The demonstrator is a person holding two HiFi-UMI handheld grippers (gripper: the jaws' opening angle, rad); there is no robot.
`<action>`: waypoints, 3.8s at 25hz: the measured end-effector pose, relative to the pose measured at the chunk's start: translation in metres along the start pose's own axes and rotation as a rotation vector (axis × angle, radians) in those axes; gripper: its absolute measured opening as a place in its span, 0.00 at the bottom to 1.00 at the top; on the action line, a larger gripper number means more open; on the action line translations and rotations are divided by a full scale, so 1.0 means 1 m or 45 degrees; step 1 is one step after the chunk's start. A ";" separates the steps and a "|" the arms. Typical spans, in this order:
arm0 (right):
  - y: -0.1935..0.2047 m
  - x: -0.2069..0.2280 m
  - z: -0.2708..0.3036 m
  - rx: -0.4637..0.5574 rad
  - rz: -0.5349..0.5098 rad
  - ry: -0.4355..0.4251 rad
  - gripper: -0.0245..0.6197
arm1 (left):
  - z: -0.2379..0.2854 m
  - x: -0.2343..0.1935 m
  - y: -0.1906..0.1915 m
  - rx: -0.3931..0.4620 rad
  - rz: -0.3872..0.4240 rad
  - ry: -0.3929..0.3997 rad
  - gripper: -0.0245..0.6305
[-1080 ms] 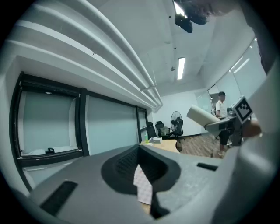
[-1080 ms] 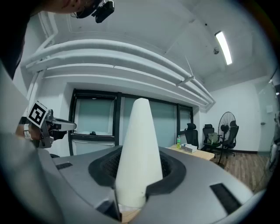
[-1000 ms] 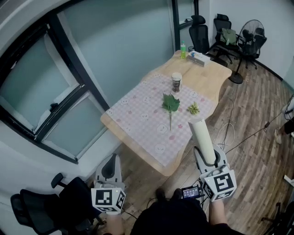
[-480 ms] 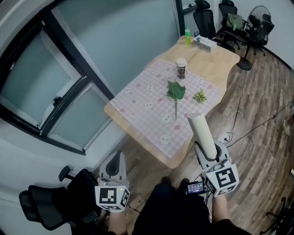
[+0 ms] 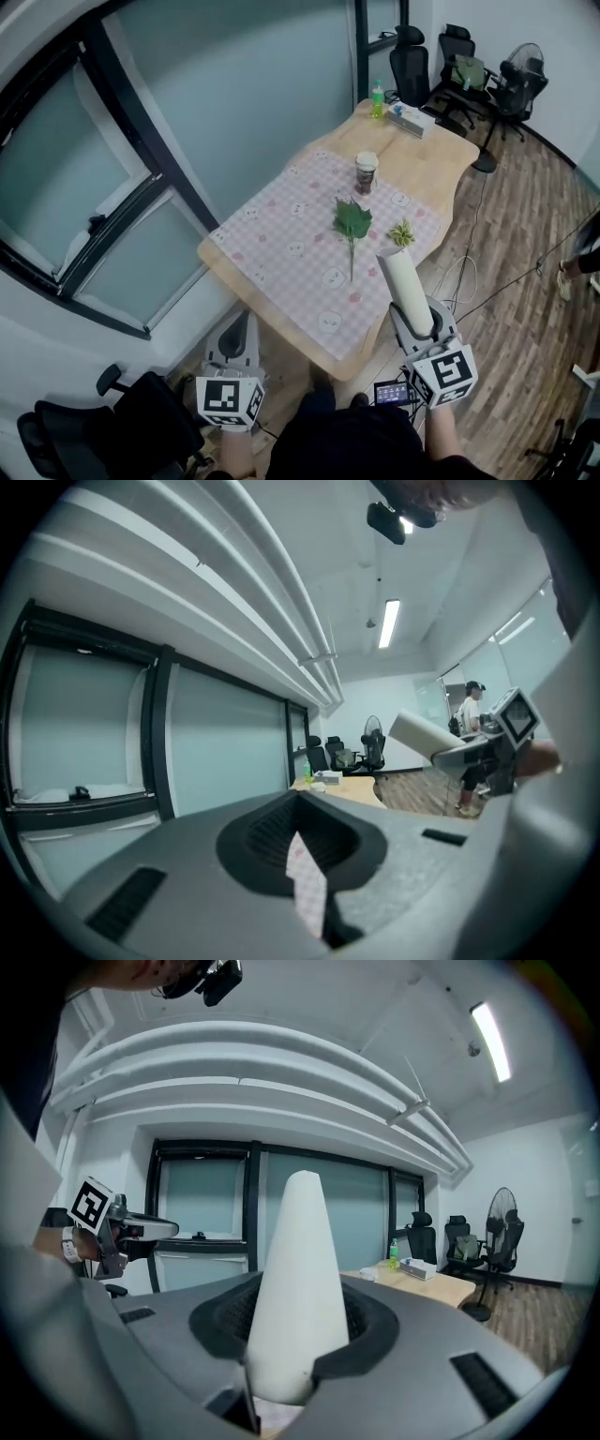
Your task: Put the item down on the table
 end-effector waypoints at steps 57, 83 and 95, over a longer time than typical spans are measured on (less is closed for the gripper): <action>0.267 0.061 0.341 -0.571 0.177 -0.268 0.27 | 0.116 -0.078 0.033 -0.188 -0.074 -0.149 0.04; 0.298 0.062 0.348 -0.688 0.594 -0.326 0.29 | 0.133 -0.079 0.041 -0.244 -0.079 -0.120 0.04; 0.314 0.064 0.342 -0.346 1.864 -0.437 0.29 | 0.131 -0.079 0.034 -0.223 -0.088 -0.125 0.04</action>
Point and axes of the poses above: the fingertips, and each gripper's own axes: z forward along the fingers, x to its right, y out of its underside, the point moved 5 cm from there along -z, backward along the fingers, and after that the axes turned 7 degrees about -y, right-handed, at the moved point
